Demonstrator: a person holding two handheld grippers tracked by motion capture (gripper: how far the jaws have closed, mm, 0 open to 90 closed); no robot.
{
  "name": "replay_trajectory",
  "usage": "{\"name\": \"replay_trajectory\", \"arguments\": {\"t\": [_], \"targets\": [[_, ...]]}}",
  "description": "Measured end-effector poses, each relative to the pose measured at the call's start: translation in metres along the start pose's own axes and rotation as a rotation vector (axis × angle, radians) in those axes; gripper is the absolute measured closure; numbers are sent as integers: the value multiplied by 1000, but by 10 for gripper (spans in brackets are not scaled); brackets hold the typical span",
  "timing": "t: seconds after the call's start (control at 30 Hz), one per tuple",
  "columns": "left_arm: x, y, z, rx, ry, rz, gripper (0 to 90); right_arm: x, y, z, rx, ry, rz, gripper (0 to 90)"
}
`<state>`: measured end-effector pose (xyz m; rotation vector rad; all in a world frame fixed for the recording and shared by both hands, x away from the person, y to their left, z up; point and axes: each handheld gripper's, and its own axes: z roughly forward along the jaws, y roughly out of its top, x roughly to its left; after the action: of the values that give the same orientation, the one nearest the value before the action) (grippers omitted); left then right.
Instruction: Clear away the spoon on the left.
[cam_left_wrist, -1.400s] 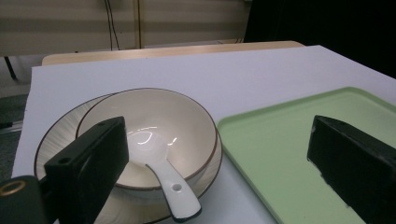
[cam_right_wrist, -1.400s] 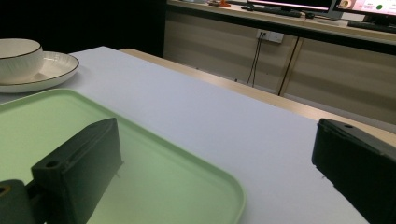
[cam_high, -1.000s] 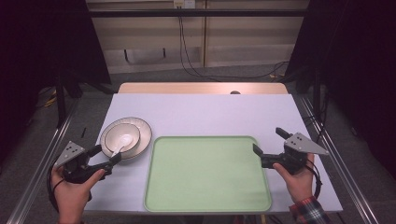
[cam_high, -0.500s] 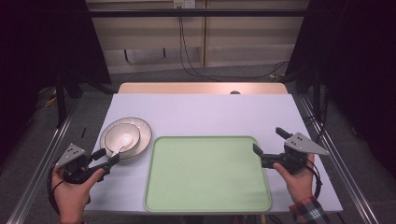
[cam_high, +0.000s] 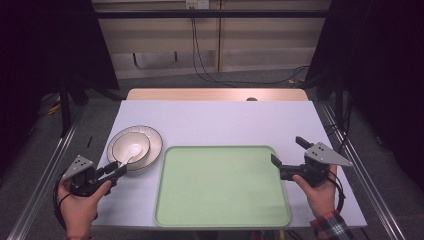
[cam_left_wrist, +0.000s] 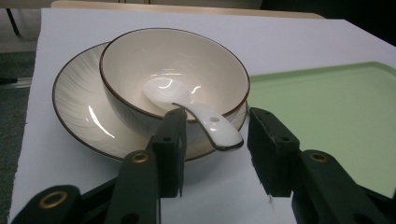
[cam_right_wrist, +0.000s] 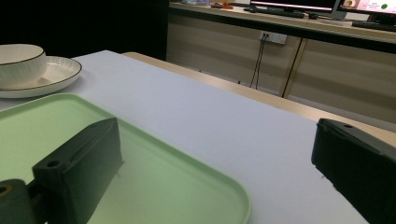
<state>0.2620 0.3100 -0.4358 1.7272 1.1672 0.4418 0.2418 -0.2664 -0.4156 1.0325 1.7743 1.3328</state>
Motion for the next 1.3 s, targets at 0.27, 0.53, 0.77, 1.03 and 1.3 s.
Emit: {"name": "replay_trajectory", "arguments": {"t": [0.27, 0.53, 0.77, 1.03, 1.3], "targets": [[0, -1, 3, -3, 15, -2, 634, 0, 0, -2, 3, 2, -6, 15], [1, -2, 5, -1, 28, -10, 676, 0, 0, -3, 3, -2, -10, 15], [3, -2, 4, -3, 32, -15, 713, 0, 0, -2, 3, -4, -9, 15], [4, -2, 2, -9, 48, -19, 763, 0, 0, -3, 3, -4, -12, 14], [3, -1, 2, -14, 43, -17, 817, 1, 0, -3, 5, 8, -22, 14]]}}
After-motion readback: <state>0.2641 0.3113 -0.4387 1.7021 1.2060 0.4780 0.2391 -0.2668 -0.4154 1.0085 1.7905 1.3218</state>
